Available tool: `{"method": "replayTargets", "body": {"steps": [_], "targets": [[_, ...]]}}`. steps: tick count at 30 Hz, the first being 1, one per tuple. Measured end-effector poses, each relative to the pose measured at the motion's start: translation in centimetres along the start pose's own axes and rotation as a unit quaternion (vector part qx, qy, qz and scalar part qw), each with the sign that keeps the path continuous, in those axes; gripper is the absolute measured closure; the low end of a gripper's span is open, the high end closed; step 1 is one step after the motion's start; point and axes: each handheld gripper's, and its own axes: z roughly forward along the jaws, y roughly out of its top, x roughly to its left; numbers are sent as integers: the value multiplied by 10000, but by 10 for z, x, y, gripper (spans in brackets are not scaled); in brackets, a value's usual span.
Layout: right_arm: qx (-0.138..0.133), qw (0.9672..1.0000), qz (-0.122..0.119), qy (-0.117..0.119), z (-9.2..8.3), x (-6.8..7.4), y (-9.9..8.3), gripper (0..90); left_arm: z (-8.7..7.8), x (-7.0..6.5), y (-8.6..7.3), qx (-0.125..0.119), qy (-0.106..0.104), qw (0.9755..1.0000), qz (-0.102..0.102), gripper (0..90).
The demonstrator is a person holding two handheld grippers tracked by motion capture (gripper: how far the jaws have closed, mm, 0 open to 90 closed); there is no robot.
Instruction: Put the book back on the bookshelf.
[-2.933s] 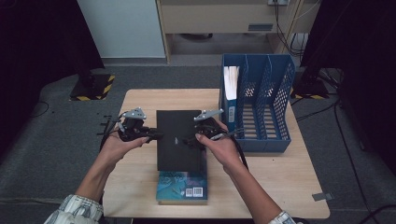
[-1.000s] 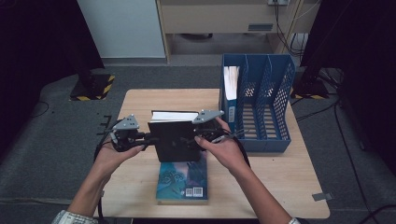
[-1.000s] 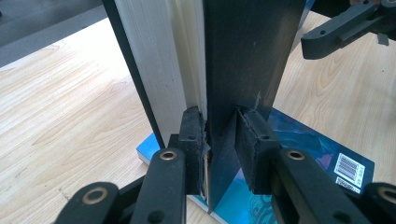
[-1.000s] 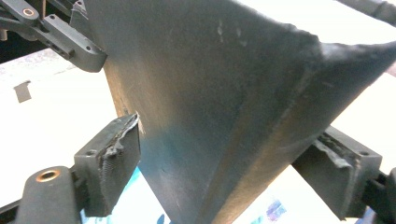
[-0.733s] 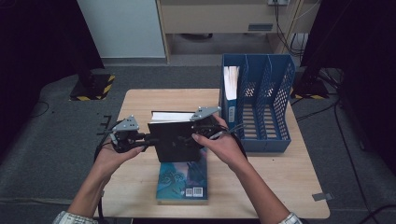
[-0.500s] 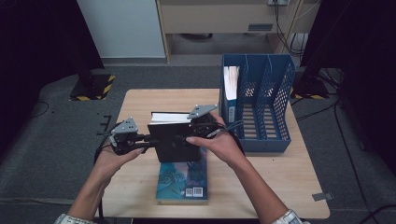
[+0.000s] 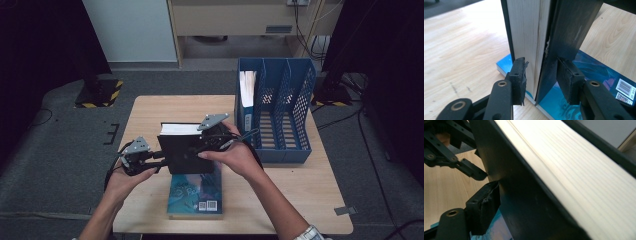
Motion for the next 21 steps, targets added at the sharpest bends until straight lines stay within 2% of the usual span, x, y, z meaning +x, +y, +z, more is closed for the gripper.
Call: {"method": "replayTargets", "body": {"steps": [4,9,14,18,21], "targets": [[-14,10000,-3,-29,-3,4,-1,237,5,0,2,62,1,10000,23,592],[-59,9999,-92,-110,-8,9,-5,291,8,8,5,59,99,9999,-31,612],[-125,9999,-32,-73,-10,17,-6,329,13,16,10,54,227,9997,-108,608],[-99,9998,42,-168,-8,20,-4,341,14,19,10,54,226,9997,-122,603],[-87,9998,41,-153,-7,20,-3,356,14,19,10,46,232,9996,-146,592]]}}
